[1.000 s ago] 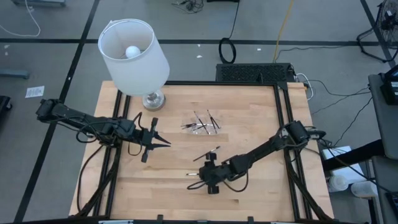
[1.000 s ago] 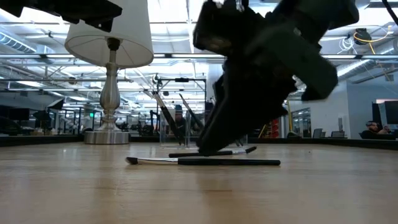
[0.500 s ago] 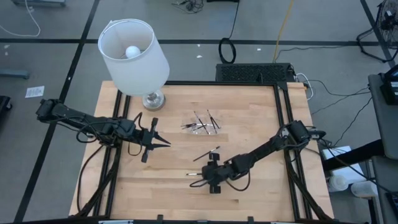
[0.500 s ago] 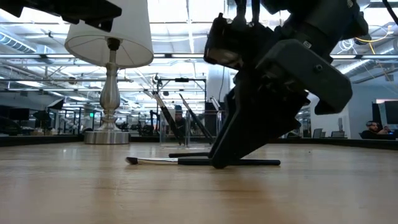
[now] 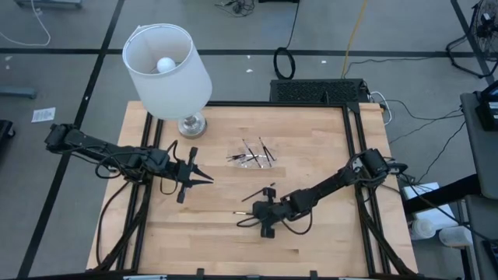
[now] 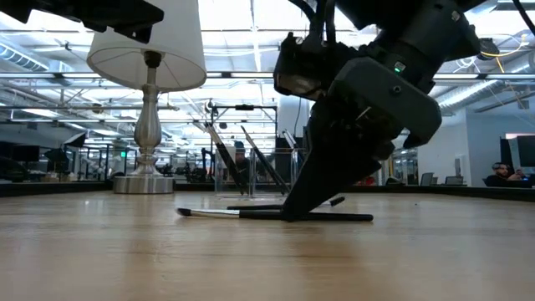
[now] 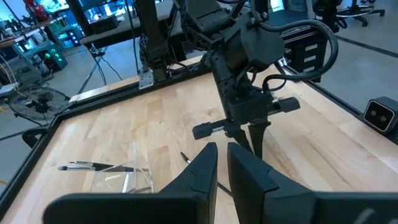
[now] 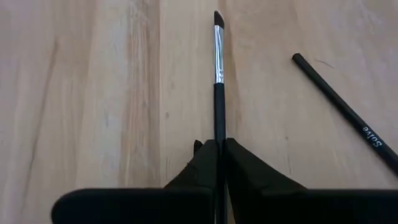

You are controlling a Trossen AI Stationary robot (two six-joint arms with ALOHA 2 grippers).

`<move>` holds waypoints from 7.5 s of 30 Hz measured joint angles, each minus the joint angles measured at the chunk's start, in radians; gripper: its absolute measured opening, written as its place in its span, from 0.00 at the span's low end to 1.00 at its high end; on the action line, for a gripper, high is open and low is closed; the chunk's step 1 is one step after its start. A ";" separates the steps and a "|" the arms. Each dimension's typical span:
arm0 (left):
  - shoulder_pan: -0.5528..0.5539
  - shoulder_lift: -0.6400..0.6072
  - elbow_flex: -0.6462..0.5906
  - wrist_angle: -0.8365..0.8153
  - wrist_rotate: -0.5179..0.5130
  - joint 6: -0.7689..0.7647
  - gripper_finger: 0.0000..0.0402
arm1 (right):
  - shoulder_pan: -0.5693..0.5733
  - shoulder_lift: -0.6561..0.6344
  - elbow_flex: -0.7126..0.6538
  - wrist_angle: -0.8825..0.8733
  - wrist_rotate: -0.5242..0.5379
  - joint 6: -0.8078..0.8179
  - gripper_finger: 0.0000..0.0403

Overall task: Put items in baskets/containers
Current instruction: Put the eyeshadow brush into the transparent organizer, then put the brow brush into the transparent organizer

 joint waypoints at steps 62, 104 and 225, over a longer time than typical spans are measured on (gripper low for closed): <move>-0.042 0.411 0.000 0.802 0.103 0.112 0.55 | -0.145 -0.076 -0.283 1.531 -0.094 -0.641 0.00; 0.003 0.394 0.000 0.737 0.040 0.126 0.03 | -0.135 -0.093 -0.267 1.429 0.088 -0.683 0.07; -0.297 0.006 -0.218 0.800 -0.895 0.480 0.23 | 0.033 -0.248 -0.148 0.550 0.295 -0.374 0.02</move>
